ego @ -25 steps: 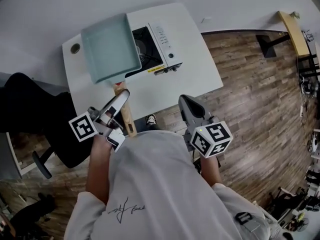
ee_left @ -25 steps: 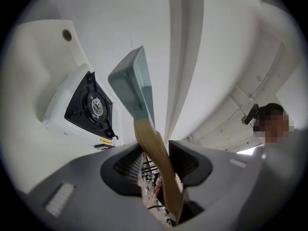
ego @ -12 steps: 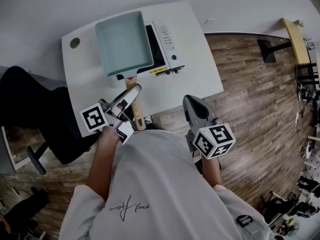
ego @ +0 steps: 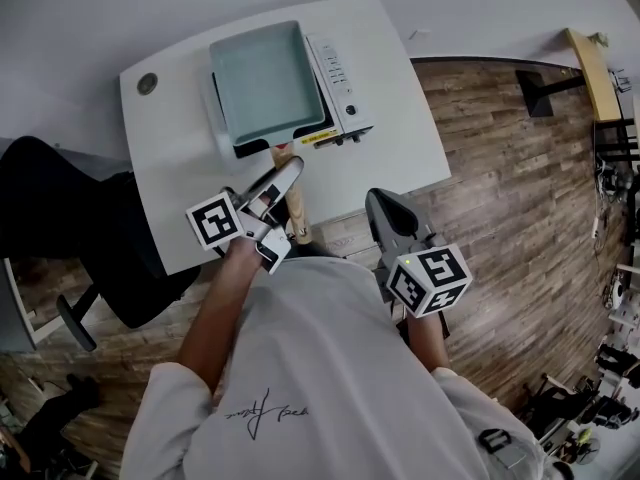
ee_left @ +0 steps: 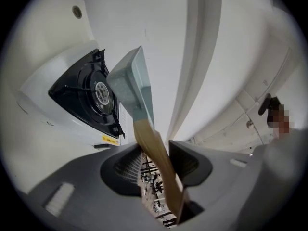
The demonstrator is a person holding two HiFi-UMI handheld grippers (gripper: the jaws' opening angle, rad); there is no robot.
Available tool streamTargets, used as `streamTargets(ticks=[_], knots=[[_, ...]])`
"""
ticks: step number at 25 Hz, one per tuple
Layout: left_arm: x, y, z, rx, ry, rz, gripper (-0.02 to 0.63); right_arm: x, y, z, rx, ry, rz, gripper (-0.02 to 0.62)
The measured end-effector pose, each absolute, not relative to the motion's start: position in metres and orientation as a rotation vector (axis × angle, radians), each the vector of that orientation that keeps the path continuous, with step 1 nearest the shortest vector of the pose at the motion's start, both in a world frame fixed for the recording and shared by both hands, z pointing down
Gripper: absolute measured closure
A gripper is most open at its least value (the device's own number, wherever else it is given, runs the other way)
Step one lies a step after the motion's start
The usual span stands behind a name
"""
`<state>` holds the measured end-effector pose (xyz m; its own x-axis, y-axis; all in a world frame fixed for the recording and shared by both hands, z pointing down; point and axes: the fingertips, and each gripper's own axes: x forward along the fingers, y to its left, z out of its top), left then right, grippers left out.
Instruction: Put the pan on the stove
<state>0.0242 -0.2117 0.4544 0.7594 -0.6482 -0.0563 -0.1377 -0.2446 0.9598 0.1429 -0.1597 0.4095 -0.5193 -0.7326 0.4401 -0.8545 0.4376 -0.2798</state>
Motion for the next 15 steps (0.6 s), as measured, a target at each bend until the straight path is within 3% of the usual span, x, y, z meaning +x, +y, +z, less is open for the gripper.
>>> streamTargets(ticks=[15], knots=[[0.036, -0.232, 0.489, 1.723, -0.720, -0.528, 0.408, 0.140, -0.157, 0.412, 1.370, -2.415, 0.693, 0.600]])
